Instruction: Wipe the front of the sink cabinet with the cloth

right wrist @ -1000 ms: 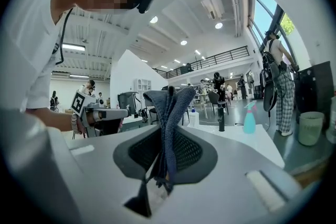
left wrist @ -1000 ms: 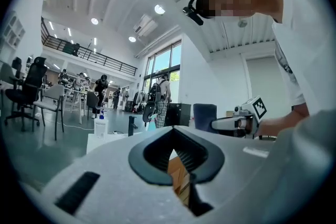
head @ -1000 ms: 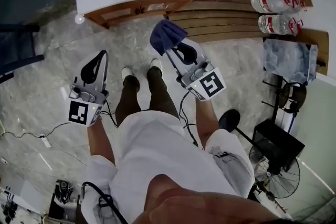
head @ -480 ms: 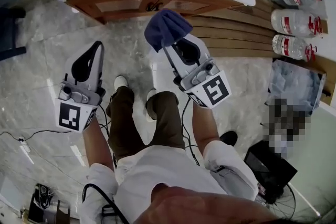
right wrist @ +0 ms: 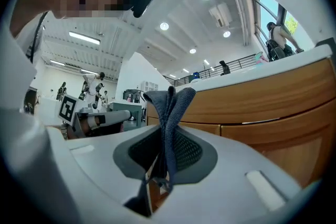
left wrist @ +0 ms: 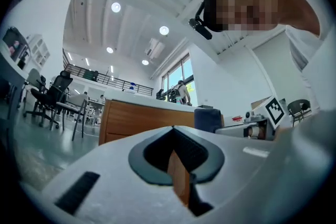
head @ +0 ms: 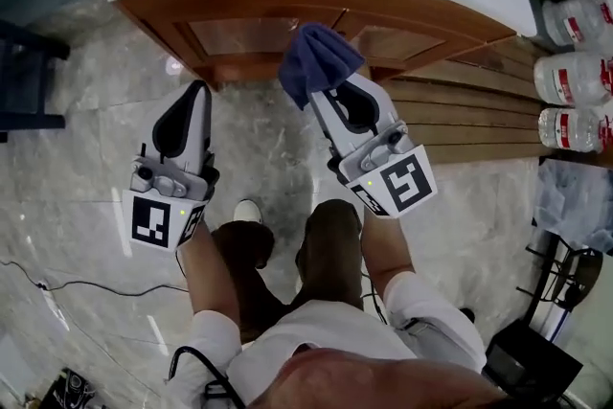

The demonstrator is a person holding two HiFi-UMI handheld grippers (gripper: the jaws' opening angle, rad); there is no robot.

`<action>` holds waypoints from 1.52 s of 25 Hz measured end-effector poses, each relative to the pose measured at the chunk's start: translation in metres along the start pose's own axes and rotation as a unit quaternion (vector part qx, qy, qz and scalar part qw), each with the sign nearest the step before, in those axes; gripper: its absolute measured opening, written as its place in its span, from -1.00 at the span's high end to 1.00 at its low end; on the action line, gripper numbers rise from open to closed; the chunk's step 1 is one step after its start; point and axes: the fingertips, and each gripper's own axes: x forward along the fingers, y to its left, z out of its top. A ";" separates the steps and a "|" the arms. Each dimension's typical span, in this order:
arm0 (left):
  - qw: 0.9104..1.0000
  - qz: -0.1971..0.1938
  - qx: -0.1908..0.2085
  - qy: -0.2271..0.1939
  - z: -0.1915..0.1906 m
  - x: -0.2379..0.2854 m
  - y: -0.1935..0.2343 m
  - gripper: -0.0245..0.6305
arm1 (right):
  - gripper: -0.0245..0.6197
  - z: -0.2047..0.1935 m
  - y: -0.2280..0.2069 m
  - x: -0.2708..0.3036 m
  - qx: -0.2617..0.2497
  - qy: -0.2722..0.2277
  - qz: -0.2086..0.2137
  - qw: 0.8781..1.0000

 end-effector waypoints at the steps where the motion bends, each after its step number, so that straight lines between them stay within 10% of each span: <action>1: 1.000 0.007 0.001 -0.005 -0.007 -0.002 0.004 0.91 | 0.71 -0.005 0.001 0.005 -0.003 -0.004 0.002 1.000; 25: 0.994 0.102 0.033 -0.030 -0.032 -0.086 0.057 0.91 | 0.71 0.009 0.098 0.158 -0.008 -0.036 0.059 0.998; 38: 0.994 0.089 0.036 -0.042 -0.034 -0.082 0.052 0.91 | 0.71 0.004 0.065 0.198 -0.028 -0.007 -0.032 0.999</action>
